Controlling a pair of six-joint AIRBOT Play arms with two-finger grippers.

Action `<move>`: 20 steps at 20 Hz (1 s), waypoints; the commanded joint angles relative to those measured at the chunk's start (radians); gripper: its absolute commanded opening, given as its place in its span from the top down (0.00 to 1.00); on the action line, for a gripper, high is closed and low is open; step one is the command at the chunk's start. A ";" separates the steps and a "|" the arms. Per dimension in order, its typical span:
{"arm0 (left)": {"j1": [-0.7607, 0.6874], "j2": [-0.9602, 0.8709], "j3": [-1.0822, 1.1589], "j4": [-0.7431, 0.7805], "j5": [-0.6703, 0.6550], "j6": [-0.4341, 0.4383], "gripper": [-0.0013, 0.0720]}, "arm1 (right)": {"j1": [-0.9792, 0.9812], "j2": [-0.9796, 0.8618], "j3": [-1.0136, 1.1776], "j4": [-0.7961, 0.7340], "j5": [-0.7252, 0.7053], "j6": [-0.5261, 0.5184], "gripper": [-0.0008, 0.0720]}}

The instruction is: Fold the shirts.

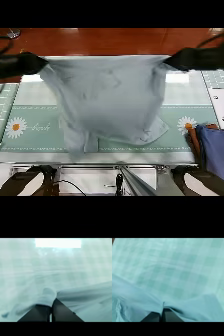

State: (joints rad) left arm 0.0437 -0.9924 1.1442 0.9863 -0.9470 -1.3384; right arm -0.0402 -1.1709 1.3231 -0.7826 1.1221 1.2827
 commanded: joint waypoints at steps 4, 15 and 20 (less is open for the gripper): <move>-0.001 -0.266 -0.034 -0.099 0.169 0.006 0.95 | 0.000 -0.446 0.140 0.201 -0.248 -0.068 0.95; 0.334 -0.299 -0.047 0.118 -0.365 0.032 0.02 | -0.285 -0.417 0.307 -0.229 0.415 -0.031 0.14; 0.599 -0.259 -0.314 -0.040 -0.430 0.054 0.02 | -0.419 -0.075 -0.213 -0.200 0.150 0.016 0.14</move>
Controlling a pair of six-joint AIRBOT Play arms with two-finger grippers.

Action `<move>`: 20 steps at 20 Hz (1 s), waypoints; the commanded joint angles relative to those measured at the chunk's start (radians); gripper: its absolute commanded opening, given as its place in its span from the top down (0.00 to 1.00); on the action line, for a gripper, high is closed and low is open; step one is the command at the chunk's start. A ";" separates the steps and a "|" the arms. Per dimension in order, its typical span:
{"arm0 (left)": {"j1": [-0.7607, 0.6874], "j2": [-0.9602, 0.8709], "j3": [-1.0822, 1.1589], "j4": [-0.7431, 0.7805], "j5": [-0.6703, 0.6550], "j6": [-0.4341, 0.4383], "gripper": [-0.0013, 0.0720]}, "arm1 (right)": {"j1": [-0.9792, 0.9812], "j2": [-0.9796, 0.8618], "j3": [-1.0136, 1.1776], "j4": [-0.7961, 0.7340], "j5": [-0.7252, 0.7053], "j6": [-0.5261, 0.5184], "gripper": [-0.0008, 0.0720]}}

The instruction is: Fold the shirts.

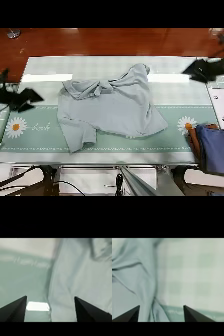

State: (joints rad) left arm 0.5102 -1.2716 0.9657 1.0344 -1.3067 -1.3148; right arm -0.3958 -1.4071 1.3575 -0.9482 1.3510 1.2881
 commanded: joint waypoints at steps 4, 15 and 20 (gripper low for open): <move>0.152 -0.005 -0.313 -0.308 -0.015 0.205 0.02 | -0.063 0.356 -0.681 0.169 -0.180 -0.075 0.14; -0.073 -0.164 -0.304 -0.347 0.134 0.230 0.02 | -0.063 0.472 -0.848 0.266 -0.147 -0.123 0.14; -0.114 -0.172 -0.289 -0.346 0.086 0.282 0.94 | -0.242 0.472 -0.698 0.001 -0.076 -0.074 0.14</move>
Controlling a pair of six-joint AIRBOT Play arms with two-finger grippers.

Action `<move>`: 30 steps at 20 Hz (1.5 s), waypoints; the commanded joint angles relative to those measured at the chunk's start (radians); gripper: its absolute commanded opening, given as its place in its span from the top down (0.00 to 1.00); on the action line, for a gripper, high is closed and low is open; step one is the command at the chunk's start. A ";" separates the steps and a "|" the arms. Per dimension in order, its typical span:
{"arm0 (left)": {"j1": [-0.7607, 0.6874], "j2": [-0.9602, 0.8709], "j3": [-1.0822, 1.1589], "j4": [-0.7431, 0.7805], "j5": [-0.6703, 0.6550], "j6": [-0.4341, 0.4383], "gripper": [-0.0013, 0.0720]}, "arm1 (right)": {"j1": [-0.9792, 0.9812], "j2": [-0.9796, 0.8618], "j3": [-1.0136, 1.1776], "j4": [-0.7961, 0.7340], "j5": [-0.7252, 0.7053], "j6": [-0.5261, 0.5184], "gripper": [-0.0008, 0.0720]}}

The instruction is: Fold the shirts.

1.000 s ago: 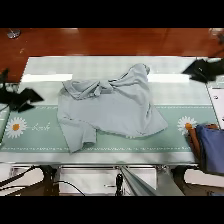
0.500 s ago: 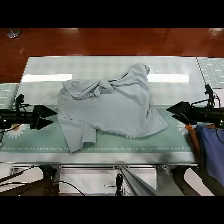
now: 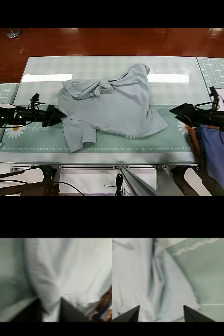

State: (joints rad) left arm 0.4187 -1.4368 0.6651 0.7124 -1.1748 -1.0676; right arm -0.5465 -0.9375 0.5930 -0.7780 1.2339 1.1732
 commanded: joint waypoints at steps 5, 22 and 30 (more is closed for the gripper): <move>-0.022 -0.004 0.065 -0.024 -0.083 0.034 0.95 | -0.115 -0.001 -0.092 -0.285 0.019 0.211 0.14; -0.027 -0.004 0.084 -0.031 -0.145 0.040 0.95 | 0.346 -0.387 0.065 -0.073 -0.169 0.135 0.94; -0.026 0.250 0.393 -0.476 -0.164 0.078 0.96 | 0.323 -0.304 0.861 -0.128 0.028 0.209 0.95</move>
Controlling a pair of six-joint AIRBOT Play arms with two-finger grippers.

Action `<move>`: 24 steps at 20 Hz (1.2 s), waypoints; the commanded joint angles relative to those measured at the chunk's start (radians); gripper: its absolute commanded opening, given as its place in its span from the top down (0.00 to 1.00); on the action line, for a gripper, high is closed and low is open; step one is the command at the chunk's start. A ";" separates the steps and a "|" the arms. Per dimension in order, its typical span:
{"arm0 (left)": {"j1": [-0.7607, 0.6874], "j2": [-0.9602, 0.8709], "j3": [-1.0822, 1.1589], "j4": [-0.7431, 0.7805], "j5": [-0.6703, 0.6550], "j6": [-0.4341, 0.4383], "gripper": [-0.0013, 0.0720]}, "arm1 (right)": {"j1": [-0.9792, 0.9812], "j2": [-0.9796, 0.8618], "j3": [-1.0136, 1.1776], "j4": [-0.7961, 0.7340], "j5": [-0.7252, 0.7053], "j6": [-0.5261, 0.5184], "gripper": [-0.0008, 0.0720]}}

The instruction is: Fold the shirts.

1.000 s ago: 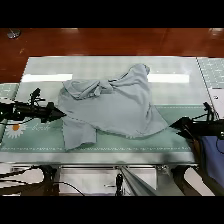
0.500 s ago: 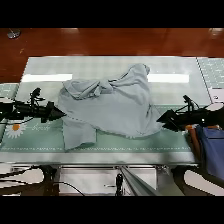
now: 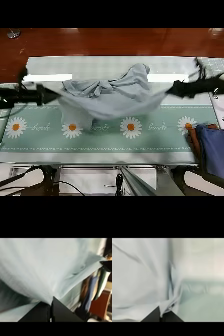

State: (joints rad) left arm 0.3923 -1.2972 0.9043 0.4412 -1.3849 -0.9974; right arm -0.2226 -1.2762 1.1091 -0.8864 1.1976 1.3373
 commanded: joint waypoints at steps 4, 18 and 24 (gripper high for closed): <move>0.003 0.297 0.546 -0.136 0.232 -0.068 0.96 | -0.001 0.091 0.922 -0.217 0.141 0.133 0.95; -0.113 0.871 0.887 0.740 0.079 -0.343 0.95 | -0.001 0.695 0.878 -0.518 0.497 0.216 0.95; -0.200 0.840 0.713 0.808 0.035 -0.362 0.95 | -0.001 0.697 0.776 -0.461 0.523 0.249 0.95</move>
State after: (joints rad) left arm 0.2188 -0.4492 1.6985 1.2015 -1.3365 -1.3445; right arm -0.2234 -0.5896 1.9461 -1.3815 1.7000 1.5646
